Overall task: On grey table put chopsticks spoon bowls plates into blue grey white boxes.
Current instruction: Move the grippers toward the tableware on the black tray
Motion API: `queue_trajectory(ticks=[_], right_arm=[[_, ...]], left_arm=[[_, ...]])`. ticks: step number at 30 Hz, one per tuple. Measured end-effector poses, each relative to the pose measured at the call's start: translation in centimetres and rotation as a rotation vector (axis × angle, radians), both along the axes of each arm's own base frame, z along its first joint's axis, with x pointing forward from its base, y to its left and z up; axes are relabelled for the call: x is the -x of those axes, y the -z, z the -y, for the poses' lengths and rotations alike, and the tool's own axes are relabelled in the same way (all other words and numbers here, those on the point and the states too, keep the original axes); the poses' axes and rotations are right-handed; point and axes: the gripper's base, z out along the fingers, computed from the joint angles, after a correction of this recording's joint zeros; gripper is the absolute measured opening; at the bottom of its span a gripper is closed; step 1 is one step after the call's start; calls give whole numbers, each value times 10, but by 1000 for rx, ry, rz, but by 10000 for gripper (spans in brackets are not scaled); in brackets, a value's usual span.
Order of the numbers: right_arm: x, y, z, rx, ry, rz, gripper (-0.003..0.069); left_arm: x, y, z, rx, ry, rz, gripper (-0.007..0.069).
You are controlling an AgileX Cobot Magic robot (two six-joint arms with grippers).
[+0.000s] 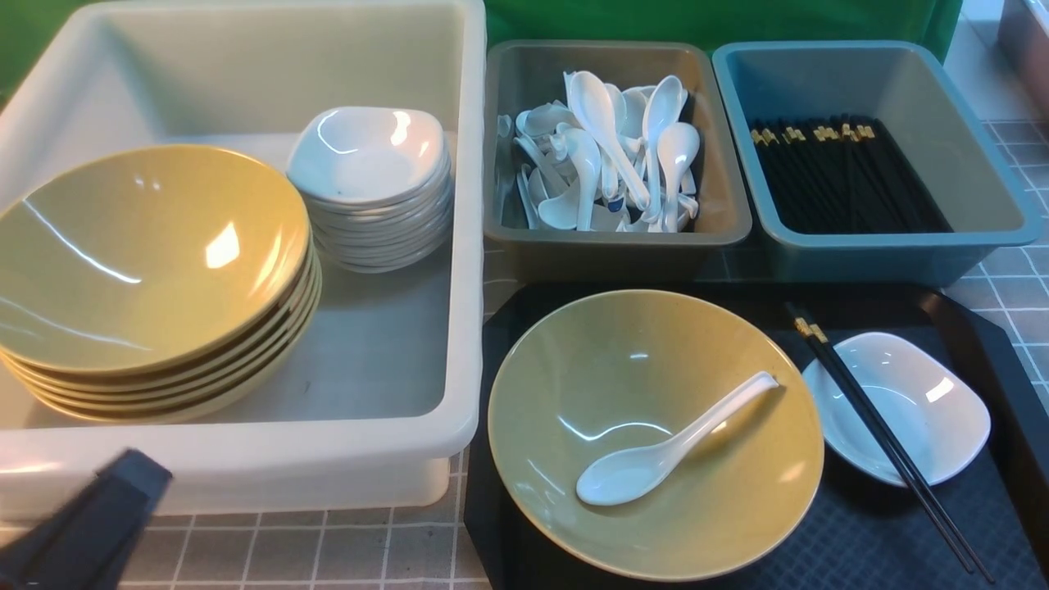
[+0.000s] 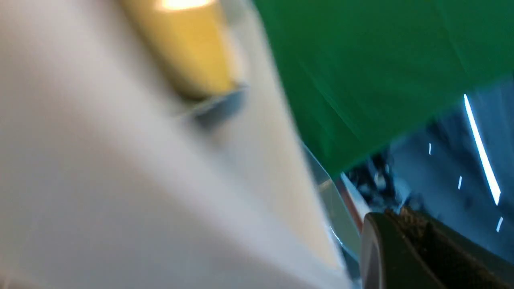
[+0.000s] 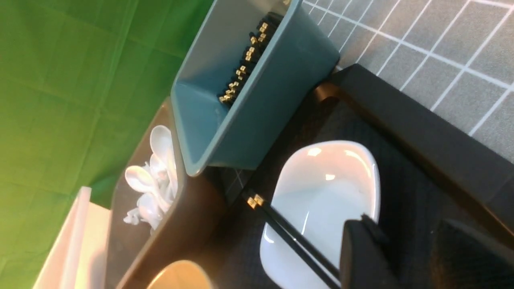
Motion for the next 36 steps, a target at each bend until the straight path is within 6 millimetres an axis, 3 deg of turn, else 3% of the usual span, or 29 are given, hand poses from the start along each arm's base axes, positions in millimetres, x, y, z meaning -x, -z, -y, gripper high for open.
queue_trajectory(ticks=[2,7,8,10,11,14,17,19,20,24,28,29,30,31,33,36], right_arm=[[0,0,0,20,-5,-1,237],[-1,-2,-3,105,-79,22,232],[-1,-3,-3,112,-85,24,232],[3,-19,-6,233,-180,9,195],[4,-23,-7,262,-200,0,186],[5,-76,-12,553,-404,-49,73],[-2,-102,-16,737,-553,-155,13],[-14,-128,-21,880,-683,-262,-1],[-17,-131,-22,899,-703,-284,-1],[-51,-146,-34,1019,-854,-476,-1],[-84,-146,-45,1050,-921,-580,0],[-104,-141,-52,1060,-955,-637,5],[-100,-142,-51,1058,-947,-624,3],[-122,-136,-58,1061,-984,-688,18],[-141,-129,-65,1060,-1016,-746,48],[-168,-115,-73,1049,-1052,-821,110]], left_arm=[[9,-33,4,-193,35,111,-11],[-3,-70,6,-549,129,-1,-11],[-5,-69,6,-561,127,-16,-11],[-23,-88,1,-773,212,-198,-11],[-22,-90,0,-786,212,-199,-11],[-49,-108,-9,-937,280,-396,-11],[-68,-120,-6,-979,359,-470,-11],[-84,-127,4,-1032,462,-484,-11],[-84,-127,4,-1032,462,-484,-11],[-113,-126,35,-1177,657,-481,-11],[-139,-125,72,-1310,763,-457,-11],[-147,-122,87,-1343,795,-454,-11],[-149,-122,89,-1348,799,-451,-11],[-157,-122,104,-1369,820,-436,-11],[-166,-116,126,-1393,870,-421,-11],[-170,-111,142,-1411,907,-412,-11]])
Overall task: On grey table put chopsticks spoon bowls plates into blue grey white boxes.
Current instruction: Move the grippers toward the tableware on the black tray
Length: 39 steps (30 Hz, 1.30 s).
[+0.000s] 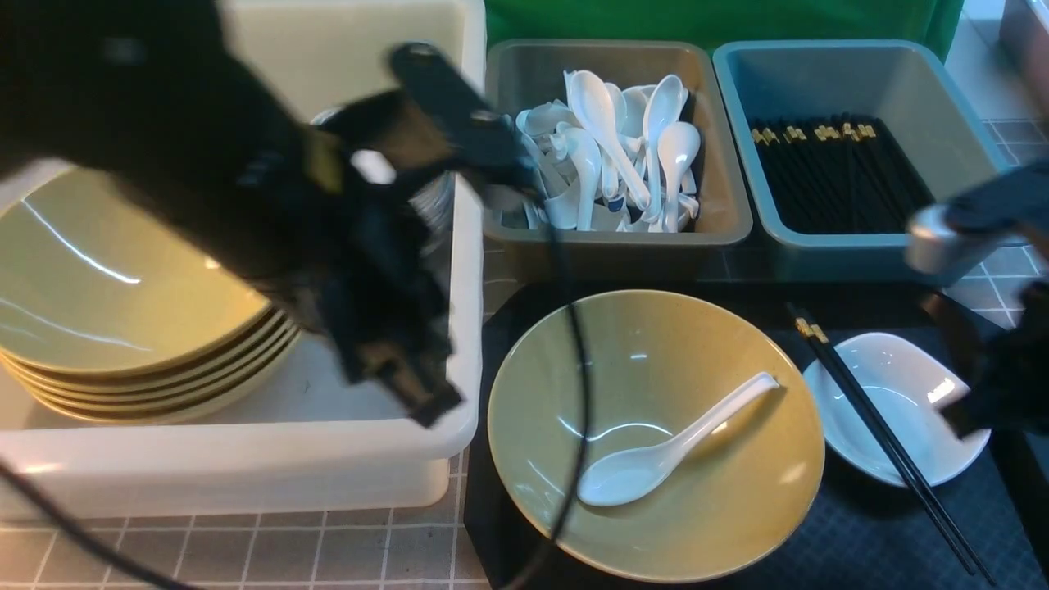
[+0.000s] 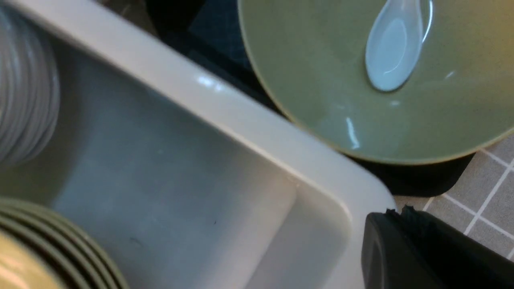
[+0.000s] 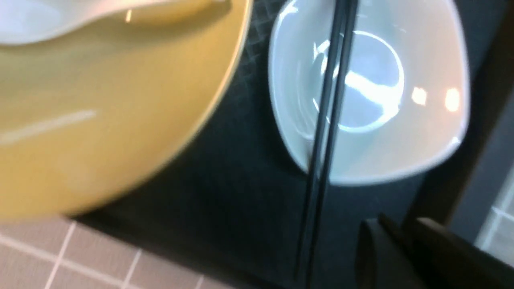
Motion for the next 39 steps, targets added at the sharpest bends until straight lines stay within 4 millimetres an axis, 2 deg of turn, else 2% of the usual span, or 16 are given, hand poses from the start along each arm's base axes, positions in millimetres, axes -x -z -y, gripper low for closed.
queue_trajectory(ticks=[1,3,7,12,16,21,24,32,36,39], right_arm=[[-4,2,-1,0,3,-10,129],[-32,17,-1,-9,21,-68,213],[-65,38,0,-83,18,-146,343],[-92,65,-4,-95,13,-198,400],[-99,85,-5,-80,3,-249,401],[-102,94,-6,-73,-9,-275,383],[-102,94,-6,-74,-8,-276,295],[-102,94,-6,-74,-8,-276,153],[-102,94,-6,-74,-8,-276,150],[-102,94,-6,-74,-8,-276,183]], left_arm=[[0,0,1,1,2,1,-11],[-2,6,8,-13,20,-14,-11],[-5,8,13,6,25,2,-11],[-10,4,19,76,23,65,-11],[-12,3,20,96,22,82,-11],[-14,5,22,98,22,85,-11],[-16,9,24,87,31,79,-11],[-20,15,27,73,34,65,-11],[-22,19,28,66,34,56,-11],[-22,19,29,65,34,55,-11]])
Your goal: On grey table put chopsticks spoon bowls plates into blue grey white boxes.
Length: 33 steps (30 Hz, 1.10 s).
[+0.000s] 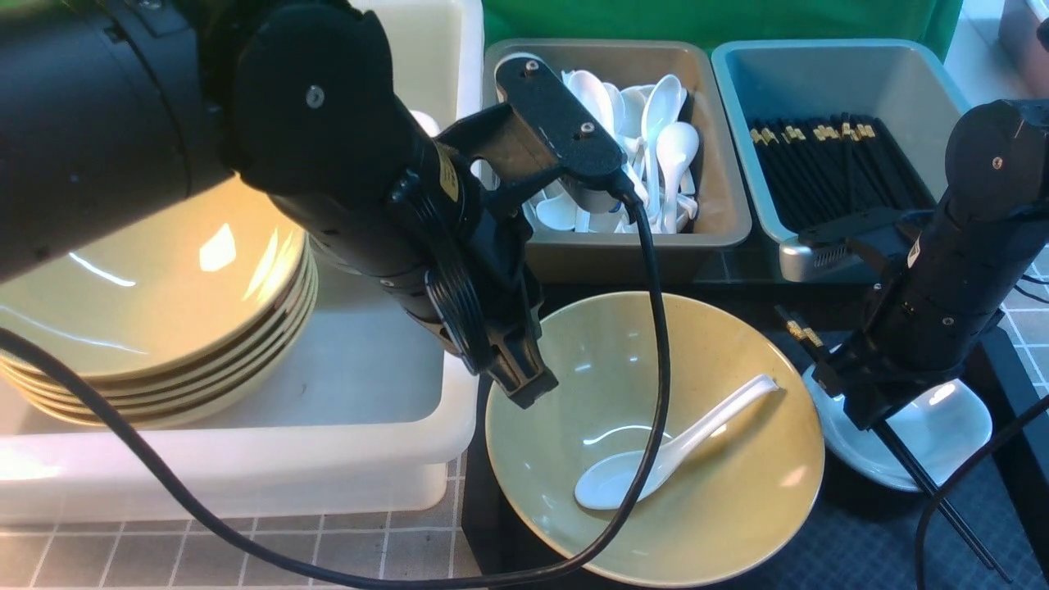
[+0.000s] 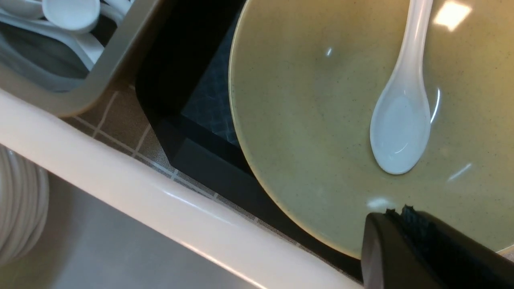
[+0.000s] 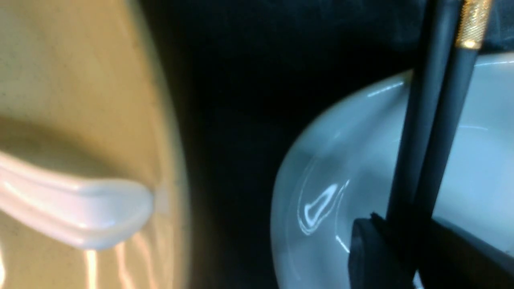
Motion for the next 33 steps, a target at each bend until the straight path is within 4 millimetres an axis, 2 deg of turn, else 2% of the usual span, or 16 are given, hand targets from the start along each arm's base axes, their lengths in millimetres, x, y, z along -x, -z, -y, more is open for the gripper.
queue_trajectory(ticks=[5,9,18,21,25,29,30,33], right_arm=[[0,0,0,0,0,0,274],[0,0,0,0,0,0,291],[-3,14,-1,8,0,-40,211],[-3,13,-1,8,0,-37,181],[2,0,0,2,-2,-15,122],[11,-26,2,-6,-8,30,118],[11,-26,2,-6,-8,30,118],[23,-52,5,-18,-12,86,118]], left_arm=[[0,0,0,-4,0,-5,-11],[1,0,-1,-6,1,-8,-11],[1,1,-1,-10,1,-11,-11],[1,1,-1,-13,1,-16,-11],[1,1,-1,-15,1,-17,-11],[1,1,-1,-14,3,-14,-11],[1,1,-1,-14,3,-14,-11],[0,0,0,2,3,6,-11]])
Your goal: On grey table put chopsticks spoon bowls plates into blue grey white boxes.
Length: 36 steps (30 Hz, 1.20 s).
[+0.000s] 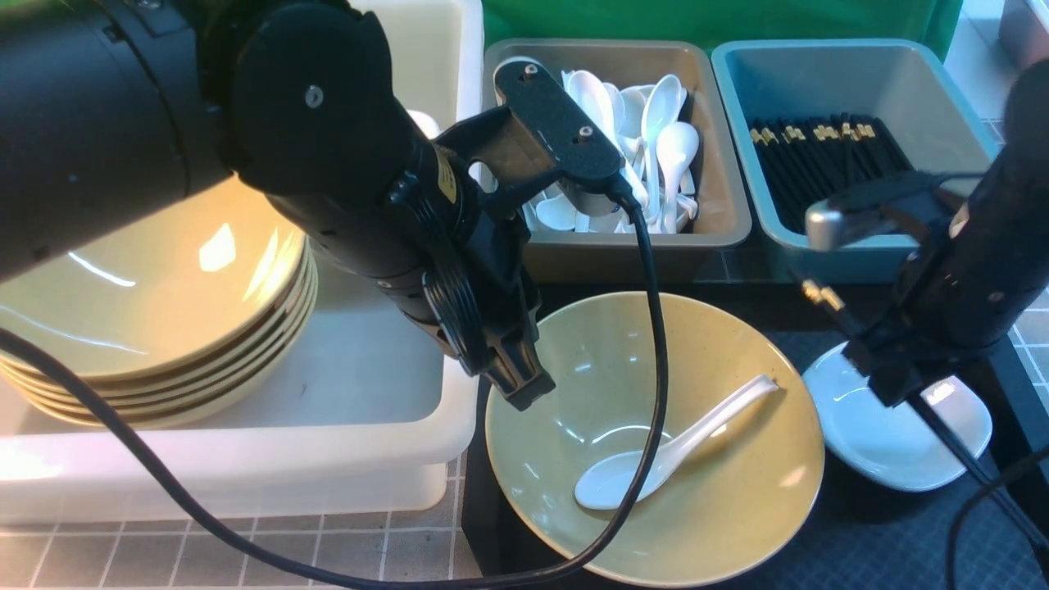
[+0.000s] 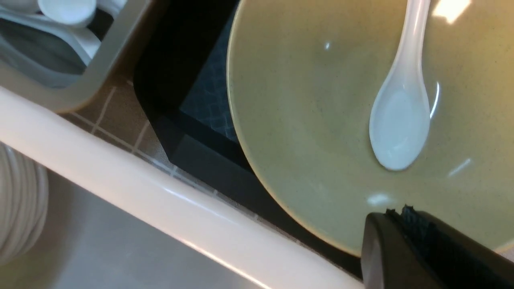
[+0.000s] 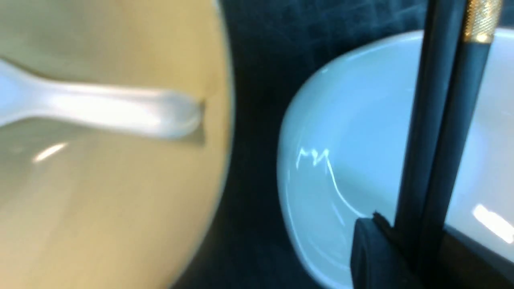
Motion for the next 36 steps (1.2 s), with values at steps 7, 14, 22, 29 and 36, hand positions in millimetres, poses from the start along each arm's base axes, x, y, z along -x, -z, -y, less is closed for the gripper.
queue_trajectory(ticks=[7,14,22,29,36], right_arm=[[-17,-57,-1,-20,-1,187,118],[-101,-96,11,-69,136,382,118],[-193,-84,34,-145,352,530,118],[-220,-26,41,-113,385,393,136],[-207,-24,40,-56,261,268,329]], left_arm=[[-19,4,18,98,-12,83,-11],[-58,5,53,149,-18,113,-11],[-75,-6,63,156,-10,193,-11],[-79,-3,52,97,-27,157,-11],[-82,4,17,51,-104,42,-11]])
